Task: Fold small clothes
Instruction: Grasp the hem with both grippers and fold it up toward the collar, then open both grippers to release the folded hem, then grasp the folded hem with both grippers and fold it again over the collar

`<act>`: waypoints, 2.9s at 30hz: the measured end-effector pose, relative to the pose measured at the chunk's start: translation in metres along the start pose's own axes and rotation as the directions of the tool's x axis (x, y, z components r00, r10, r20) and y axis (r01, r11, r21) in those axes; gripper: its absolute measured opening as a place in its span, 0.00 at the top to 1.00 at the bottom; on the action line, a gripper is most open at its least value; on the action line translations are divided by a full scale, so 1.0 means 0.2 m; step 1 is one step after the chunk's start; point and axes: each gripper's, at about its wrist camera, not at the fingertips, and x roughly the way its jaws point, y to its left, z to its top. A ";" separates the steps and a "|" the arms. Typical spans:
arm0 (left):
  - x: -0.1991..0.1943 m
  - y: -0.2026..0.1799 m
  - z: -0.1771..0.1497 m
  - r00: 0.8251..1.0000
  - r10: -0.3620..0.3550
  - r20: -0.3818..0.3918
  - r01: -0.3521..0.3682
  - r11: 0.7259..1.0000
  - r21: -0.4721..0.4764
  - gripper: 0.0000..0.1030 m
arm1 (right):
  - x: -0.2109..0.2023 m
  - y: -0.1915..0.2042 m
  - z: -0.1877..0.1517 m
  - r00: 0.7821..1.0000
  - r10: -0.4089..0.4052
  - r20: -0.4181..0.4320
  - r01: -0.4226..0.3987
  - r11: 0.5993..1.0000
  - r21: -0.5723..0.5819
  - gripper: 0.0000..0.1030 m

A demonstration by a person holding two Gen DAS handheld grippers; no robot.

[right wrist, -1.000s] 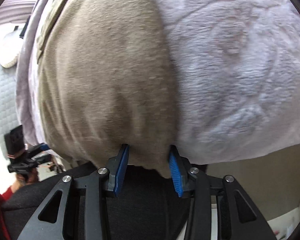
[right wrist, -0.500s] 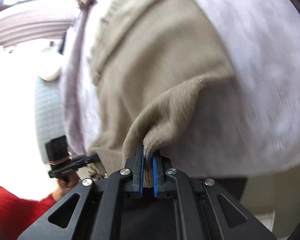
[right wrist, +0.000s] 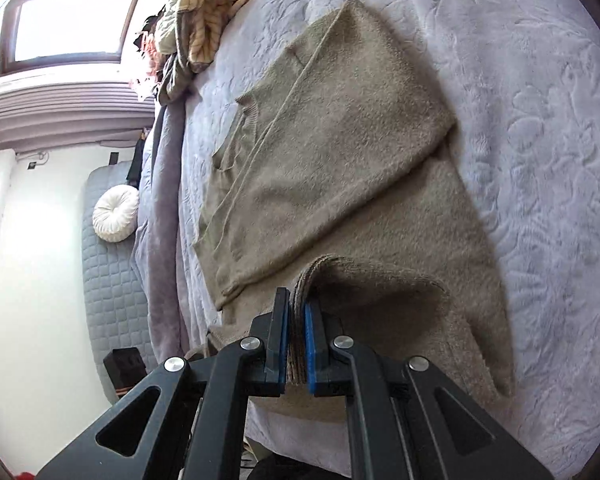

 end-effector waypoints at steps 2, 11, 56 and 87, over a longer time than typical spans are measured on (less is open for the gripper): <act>0.02 -0.01 0.01 0.999 0.045 -0.013 -0.045 0.999 0.005 0.85 | 0.01 -0.02 0.02 1.000 -0.019 0.004 0.019 1.000 0.018 0.93; -0.05 -0.17 -0.02 0.990 0.138 0.016 -0.139 0.982 0.130 0.85 | 0.04 -0.05 0.07 1.000 -0.013 -0.001 0.013 0.999 0.053 0.93; 0.41 -0.08 0.28 0.954 0.298 0.021 -0.291 0.911 0.294 0.78 | 0.39 0.27 0.15 0.875 -0.479 0.066 0.426 0.699 -0.575 0.84; 0.44 -0.06 1.04 0.897 0.293 0.331 -0.346 0.931 0.117 0.92 | 0.48 0.62 0.67 0.771 -0.445 0.456 0.637 0.538 -0.552 0.93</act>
